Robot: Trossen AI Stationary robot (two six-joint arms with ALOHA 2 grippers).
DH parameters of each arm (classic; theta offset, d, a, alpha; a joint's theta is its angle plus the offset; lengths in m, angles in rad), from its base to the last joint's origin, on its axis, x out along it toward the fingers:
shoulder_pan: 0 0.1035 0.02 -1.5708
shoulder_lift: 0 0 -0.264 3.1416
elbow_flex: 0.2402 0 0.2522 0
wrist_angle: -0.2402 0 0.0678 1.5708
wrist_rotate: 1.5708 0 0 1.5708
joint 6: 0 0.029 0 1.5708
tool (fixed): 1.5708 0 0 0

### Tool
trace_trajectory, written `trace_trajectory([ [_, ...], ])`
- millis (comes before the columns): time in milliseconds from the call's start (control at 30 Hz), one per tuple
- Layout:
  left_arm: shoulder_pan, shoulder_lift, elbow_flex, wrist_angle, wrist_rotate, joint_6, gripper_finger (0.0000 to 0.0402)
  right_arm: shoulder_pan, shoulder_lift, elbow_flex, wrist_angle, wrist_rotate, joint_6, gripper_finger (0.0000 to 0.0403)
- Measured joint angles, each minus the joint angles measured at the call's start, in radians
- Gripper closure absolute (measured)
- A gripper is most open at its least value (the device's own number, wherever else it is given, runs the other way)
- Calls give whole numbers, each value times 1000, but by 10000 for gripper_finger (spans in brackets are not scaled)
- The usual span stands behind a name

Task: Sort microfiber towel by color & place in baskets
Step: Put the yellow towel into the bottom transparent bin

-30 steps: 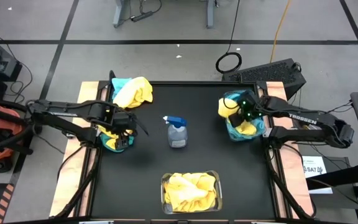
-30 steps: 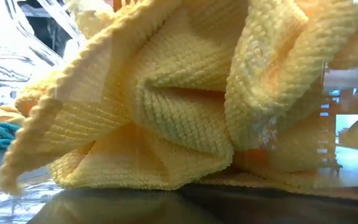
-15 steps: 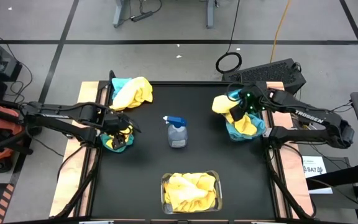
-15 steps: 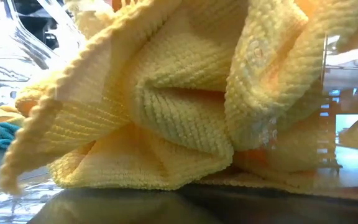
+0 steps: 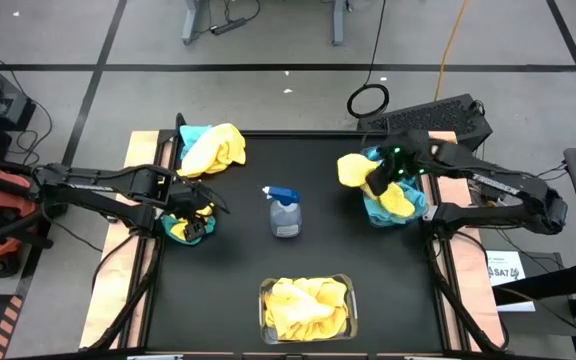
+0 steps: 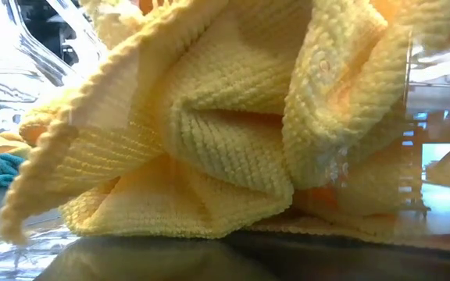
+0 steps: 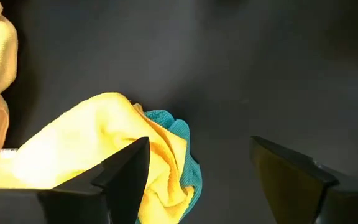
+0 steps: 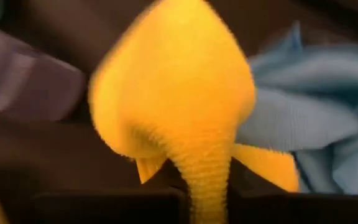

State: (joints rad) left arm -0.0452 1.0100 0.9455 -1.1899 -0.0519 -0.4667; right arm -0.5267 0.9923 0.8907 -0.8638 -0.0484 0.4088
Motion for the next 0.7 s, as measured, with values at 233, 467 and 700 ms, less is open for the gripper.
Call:
trace_trajectory([
  [233,0,0,0,42,21,1,124,21,-31,277,-106,-150,-55,398],
  [467,0,0,0,143,44,1,124,142,-40,437,11,-469,-85,400],
  [700,0,0,0,211,44,-19,124,319,-25,443,120,-642,-117,402],
])
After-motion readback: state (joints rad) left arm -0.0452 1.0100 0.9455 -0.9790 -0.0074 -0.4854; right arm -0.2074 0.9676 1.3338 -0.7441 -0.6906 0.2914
